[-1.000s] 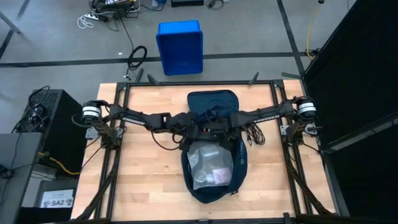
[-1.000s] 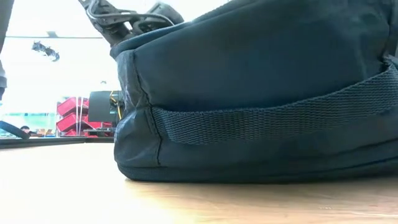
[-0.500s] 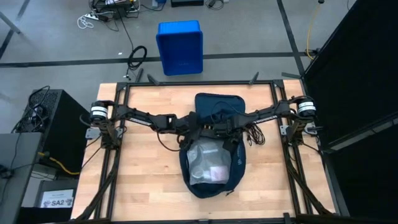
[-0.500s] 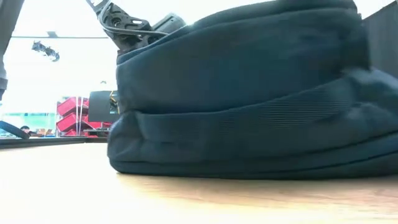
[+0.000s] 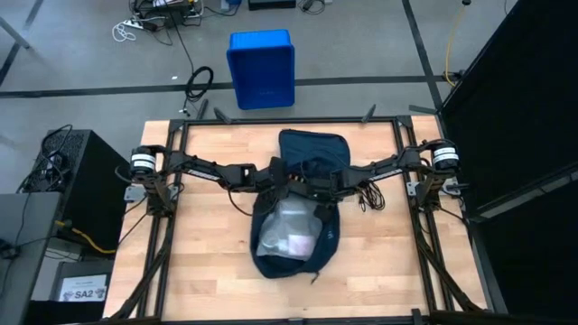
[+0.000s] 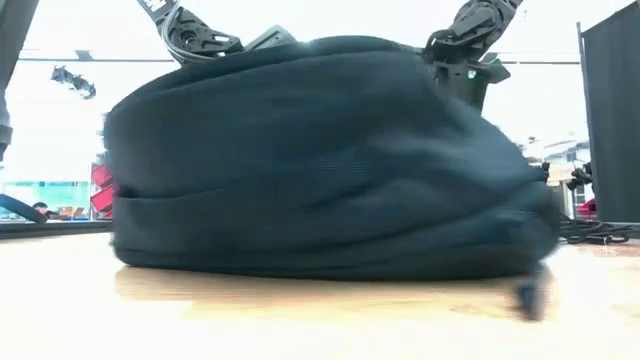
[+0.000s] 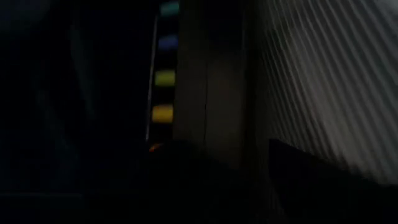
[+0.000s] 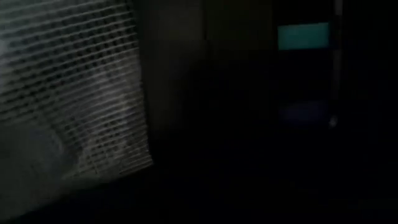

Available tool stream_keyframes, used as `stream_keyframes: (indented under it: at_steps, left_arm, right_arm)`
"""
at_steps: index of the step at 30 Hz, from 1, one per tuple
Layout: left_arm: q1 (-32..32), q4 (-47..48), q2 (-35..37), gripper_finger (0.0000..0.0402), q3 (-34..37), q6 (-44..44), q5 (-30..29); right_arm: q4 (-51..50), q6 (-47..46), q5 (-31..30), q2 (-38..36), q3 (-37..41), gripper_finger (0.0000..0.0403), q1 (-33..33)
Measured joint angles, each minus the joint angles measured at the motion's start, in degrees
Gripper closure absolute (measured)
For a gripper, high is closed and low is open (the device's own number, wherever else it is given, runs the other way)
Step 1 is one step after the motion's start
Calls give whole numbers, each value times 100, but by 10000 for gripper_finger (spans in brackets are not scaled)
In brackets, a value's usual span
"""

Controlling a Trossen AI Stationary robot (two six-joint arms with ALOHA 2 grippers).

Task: Unpack backpack
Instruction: Remove the black portable pill from the backpack

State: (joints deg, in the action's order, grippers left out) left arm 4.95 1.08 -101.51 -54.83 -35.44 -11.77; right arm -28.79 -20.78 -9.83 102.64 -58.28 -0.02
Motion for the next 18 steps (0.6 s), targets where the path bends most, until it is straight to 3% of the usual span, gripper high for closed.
stream_keyframes:
  at_steps: [12,18]
  left_arm:
    - [-32,-28,0,183,2,5,103]
    - [-142,0,-7,182,9,-50,182]
  right_arm:
    - [917,396,14,6,2,402,273]
    - [1357,536,643,4,-29,402,427]
